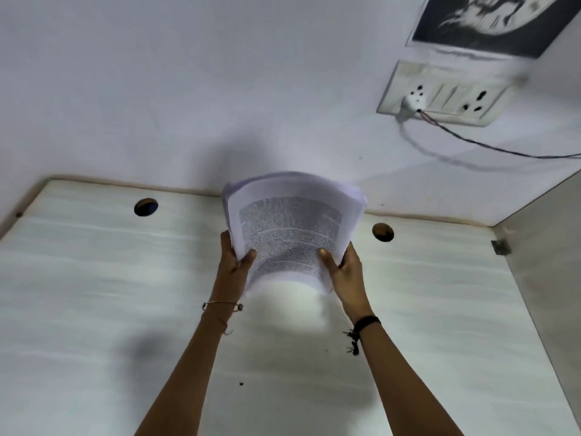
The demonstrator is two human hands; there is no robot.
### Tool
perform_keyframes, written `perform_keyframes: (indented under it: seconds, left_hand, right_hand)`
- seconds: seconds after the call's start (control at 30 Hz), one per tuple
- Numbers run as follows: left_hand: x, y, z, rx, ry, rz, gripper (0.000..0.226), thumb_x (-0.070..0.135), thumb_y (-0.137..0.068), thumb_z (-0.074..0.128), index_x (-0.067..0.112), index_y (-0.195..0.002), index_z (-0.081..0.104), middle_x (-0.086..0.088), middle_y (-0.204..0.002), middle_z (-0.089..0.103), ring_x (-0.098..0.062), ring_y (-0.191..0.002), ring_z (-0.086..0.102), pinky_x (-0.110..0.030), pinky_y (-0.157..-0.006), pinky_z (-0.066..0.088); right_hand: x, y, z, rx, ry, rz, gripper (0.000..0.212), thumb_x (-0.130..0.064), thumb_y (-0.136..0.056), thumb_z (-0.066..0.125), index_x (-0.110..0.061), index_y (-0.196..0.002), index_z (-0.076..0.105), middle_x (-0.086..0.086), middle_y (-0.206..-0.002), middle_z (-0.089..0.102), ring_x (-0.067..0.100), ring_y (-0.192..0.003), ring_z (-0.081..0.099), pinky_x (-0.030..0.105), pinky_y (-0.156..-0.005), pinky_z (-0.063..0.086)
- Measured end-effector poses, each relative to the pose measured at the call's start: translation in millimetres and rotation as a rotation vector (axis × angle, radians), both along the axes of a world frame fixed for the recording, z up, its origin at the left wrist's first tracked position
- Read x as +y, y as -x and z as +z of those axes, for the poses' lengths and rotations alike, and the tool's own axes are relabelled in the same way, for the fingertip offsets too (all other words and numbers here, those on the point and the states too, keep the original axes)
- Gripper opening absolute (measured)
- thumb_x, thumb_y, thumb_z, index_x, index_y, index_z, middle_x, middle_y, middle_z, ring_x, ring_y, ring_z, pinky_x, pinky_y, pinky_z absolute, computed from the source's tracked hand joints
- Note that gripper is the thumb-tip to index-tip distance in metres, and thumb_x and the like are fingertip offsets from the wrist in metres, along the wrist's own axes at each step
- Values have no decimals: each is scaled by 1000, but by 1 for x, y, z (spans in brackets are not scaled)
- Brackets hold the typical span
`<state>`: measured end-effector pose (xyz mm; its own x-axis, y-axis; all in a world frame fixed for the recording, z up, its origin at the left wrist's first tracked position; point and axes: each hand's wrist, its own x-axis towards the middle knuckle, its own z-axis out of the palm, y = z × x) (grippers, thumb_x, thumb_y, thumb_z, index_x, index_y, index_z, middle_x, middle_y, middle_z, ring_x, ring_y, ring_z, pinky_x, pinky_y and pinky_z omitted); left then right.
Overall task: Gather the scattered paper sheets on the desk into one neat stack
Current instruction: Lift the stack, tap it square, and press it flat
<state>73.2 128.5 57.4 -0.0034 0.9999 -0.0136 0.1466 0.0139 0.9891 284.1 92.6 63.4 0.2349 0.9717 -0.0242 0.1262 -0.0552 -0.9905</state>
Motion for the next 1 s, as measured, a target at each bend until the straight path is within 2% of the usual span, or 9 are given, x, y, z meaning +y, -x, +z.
perform_keyframes:
  seconds: [0.1,0.2,0.33,0.43,0.5,0.67,0.83,0.93,1.0]
  left_hand:
    - [-8,-1,-5,50,68,-12,59,-2,-91,53,10,-139,22,8,-116,48,10,-95,53,-1,-76,43]
    - [-16,2,-21,115,179,-46,74,10,-84,66,5,-145,25,-8,-132,50,-16,-115,50,-18,-92,40]
    - [-18,2,-35,172,291,-1,54,18,-86,63,2,-135,45,-18,-124,59,-32,-116,56,-26,-88,40]
    - [-11,1,-34,201,261,52,38,9,-90,59,0,-127,52,-17,-116,63,-32,-108,60,-29,-85,43]
    - [-6,1,-32,223,221,52,43,17,-89,62,5,-128,50,-8,-109,62,-27,-99,60,-32,-85,48]
    - [-12,-6,-58,295,336,145,33,23,-95,53,5,-122,47,-17,-114,64,-36,-102,62,-43,-89,51]
    - [-43,-14,-114,466,334,195,48,-4,-92,40,4,-140,37,-21,-131,49,-36,-118,51,-40,-96,42]
    - [-63,-18,-134,676,169,210,63,-14,-85,44,1,-145,30,-25,-122,50,-39,-108,52,-44,-86,51]
    - [-69,-20,-142,762,81,210,73,-19,-77,49,-1,-145,29,-25,-116,52,-39,-100,56,-43,-76,56]
  right_hand:
    - [-7,0,-8,-43,71,48,42,-34,-91,60,-29,-131,48,-10,-118,64,9,-109,62,19,-82,51]
    - [-11,-1,-24,-134,146,97,41,-38,-91,61,-46,-127,43,-14,-113,63,23,-106,61,40,-86,51]
    - [-6,-1,-38,-208,226,63,44,-30,-95,56,-22,-137,46,20,-104,67,40,-97,62,42,-83,52]
    - [0,-4,-31,-252,215,10,35,-24,-96,56,-23,-129,46,13,-60,51,13,-52,53,14,-52,40]
    - [2,-5,-28,-234,205,-4,23,-22,-96,55,-24,-116,44,-3,-53,35,4,-41,37,13,-46,33]
    - [-4,0,-62,-161,320,-34,11,-24,-97,54,-15,-94,48,-7,-67,36,7,-57,32,18,-57,32]
    - [-17,6,-114,-287,453,-60,36,-19,-98,51,0,-128,46,-4,-73,44,10,-68,44,21,-69,40]
    - [-22,8,-129,-329,398,-90,29,-22,-95,52,-6,-118,48,-3,-89,46,19,-94,43,31,-97,38]
    - [-24,10,-132,-391,382,-71,39,-16,-97,50,4,-130,44,12,-110,52,25,-111,46,25,-105,31]
